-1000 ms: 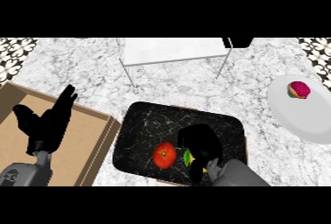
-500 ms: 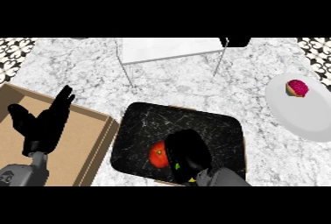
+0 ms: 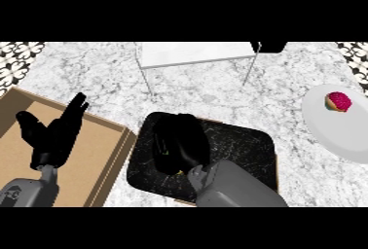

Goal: Pick the lemon from the tray and place it in the tiered shelf

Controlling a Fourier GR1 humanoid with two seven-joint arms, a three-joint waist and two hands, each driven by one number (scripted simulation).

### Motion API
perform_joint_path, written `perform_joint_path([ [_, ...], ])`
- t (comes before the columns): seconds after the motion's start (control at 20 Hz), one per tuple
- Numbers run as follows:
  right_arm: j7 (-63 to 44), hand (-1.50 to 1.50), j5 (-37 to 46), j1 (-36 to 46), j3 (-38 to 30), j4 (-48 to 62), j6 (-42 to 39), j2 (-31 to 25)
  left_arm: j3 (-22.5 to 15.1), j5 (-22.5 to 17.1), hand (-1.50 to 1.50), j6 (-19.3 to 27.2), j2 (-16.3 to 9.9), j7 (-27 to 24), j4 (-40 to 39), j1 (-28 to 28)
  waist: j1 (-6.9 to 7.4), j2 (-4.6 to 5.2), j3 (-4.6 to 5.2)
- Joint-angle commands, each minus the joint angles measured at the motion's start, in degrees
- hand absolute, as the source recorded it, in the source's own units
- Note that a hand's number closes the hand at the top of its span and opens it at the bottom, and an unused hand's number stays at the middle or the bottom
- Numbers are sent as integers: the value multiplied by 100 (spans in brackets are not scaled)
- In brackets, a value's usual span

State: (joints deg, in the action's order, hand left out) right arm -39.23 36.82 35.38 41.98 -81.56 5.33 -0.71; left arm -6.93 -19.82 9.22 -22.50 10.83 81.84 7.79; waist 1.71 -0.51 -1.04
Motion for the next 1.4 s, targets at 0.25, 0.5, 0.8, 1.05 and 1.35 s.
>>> perform_joint_path([
  [0.25,-1702,150,288,1852,-703,-645,243,70,-49,-90,0,-146,111,243,-578,-537,-120,30,117],
  [0.5,-1950,150,209,2606,-1462,-782,-305,-52,45,-63,0,-131,126,311,-694,-337,-225,49,111],
  [0.8,-2105,150,115,3375,-2278,-366,-497,-169,-154,93,0,-54,394,93,-493,-675,-151,64,114],
  [1.05,-1805,150,-86,4017,-2973,388,-559,-461,-83,136,0,-115,328,170,-566,-447,-119,97,114],
  [1.35,-1214,150,-352,4597,-3584,1347,-720,-929,-72,223,0,-25,359,280,-444,-400,-34,126,114],
])
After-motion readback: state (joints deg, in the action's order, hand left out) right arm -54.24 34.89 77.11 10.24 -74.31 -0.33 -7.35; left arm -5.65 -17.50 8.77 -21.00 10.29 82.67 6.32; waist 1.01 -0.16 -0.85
